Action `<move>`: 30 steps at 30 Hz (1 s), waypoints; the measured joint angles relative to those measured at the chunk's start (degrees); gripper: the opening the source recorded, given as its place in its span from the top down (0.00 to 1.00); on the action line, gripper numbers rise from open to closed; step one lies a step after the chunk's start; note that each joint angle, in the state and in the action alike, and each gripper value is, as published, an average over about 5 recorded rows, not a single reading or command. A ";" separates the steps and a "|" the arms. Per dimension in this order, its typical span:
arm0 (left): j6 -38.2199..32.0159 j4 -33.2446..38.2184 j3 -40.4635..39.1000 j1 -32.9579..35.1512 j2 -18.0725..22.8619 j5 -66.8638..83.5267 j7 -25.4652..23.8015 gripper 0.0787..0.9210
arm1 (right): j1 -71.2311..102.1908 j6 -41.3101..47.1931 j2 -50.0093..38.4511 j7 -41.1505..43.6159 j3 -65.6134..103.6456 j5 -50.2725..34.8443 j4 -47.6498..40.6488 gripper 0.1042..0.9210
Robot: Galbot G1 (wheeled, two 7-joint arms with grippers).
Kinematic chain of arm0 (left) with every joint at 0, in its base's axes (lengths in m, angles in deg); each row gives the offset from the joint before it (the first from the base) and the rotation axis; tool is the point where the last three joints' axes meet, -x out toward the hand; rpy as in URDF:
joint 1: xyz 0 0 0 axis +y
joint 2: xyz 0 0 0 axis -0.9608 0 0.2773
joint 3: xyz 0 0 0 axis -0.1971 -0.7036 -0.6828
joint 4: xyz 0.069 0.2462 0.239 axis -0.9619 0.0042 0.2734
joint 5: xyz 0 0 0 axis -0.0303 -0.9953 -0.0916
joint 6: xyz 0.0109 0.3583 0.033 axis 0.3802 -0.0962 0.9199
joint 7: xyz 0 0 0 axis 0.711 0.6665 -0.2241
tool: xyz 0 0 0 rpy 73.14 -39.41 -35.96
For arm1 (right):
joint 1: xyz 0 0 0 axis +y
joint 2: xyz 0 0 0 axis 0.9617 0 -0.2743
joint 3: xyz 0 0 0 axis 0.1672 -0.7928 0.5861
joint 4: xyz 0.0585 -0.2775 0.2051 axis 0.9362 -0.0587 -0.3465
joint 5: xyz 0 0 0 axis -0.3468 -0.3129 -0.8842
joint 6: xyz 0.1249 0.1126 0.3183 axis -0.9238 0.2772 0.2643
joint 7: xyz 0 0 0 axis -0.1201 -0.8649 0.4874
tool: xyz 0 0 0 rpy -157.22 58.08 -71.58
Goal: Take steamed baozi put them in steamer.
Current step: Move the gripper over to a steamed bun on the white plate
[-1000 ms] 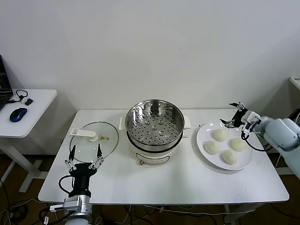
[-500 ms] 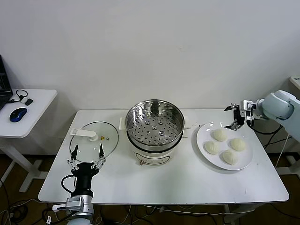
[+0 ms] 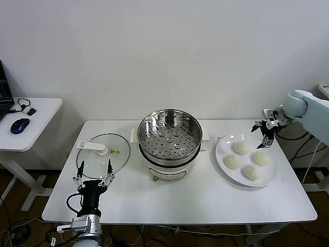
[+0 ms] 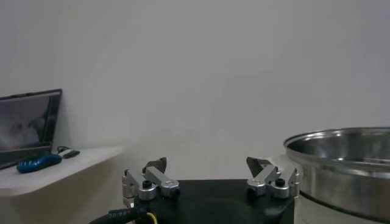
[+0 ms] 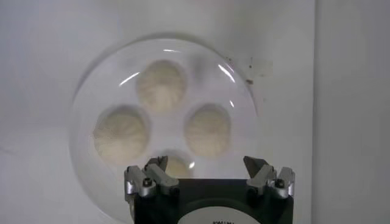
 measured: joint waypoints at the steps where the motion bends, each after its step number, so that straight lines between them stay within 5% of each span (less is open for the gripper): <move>1: -0.02 -0.11 0.13 -0.05 0.00 0.12 -0.06 0.12 | 0.35 -0.47 0.99 0.37 0.18 0.15 -1.44 0.12; 30: -0.57 -2.76 1.30 -1.03 0.00 1.22 -0.86 0.12 | 12.22 -8.24 13.72 1.52 13.08 8.43 -22.86 0.12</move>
